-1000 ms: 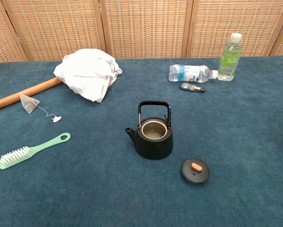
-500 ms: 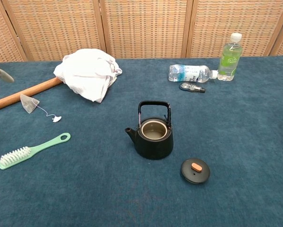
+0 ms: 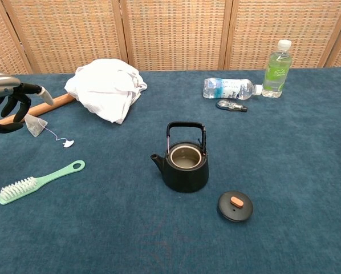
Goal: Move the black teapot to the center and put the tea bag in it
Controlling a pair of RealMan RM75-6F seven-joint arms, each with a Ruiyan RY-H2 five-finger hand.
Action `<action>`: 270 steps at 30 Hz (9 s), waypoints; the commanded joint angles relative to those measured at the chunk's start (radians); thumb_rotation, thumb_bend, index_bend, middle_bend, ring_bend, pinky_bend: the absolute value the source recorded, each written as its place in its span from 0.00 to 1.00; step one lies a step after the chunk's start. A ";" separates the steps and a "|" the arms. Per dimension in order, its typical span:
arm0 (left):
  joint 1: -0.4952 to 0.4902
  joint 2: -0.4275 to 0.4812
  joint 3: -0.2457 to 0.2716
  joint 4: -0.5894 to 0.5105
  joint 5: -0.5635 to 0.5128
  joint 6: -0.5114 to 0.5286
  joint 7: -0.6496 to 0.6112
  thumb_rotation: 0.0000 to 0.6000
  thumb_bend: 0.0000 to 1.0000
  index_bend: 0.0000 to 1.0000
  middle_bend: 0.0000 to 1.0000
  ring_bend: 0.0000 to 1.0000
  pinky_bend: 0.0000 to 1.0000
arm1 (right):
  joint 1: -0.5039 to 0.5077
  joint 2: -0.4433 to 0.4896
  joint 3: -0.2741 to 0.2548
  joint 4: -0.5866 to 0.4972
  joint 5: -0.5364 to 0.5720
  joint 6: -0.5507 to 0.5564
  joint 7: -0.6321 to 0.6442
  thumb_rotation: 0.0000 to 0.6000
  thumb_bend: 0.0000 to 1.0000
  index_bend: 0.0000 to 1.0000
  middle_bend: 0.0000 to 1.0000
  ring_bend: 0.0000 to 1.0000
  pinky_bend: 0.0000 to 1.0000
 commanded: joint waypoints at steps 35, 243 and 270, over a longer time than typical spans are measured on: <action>-0.096 -0.267 -0.027 0.226 -0.283 -0.045 0.171 1.00 0.36 0.46 0.71 0.69 0.71 | -0.050 0.011 0.057 0.017 -0.025 -0.055 0.027 1.00 0.58 0.27 0.27 0.21 0.36; -0.232 -0.159 -0.080 -0.322 -0.091 0.091 -0.046 1.00 0.54 0.64 0.71 0.71 0.72 | -0.197 -0.059 0.070 0.055 -0.133 0.038 0.088 1.00 0.58 0.27 0.23 0.13 0.21; -0.294 -0.222 -0.147 -0.299 -0.152 0.093 -0.047 1.00 0.54 0.64 0.71 0.71 0.72 | -0.210 -0.053 0.077 0.077 -0.118 0.027 0.123 1.00 0.58 0.27 0.23 0.13 0.21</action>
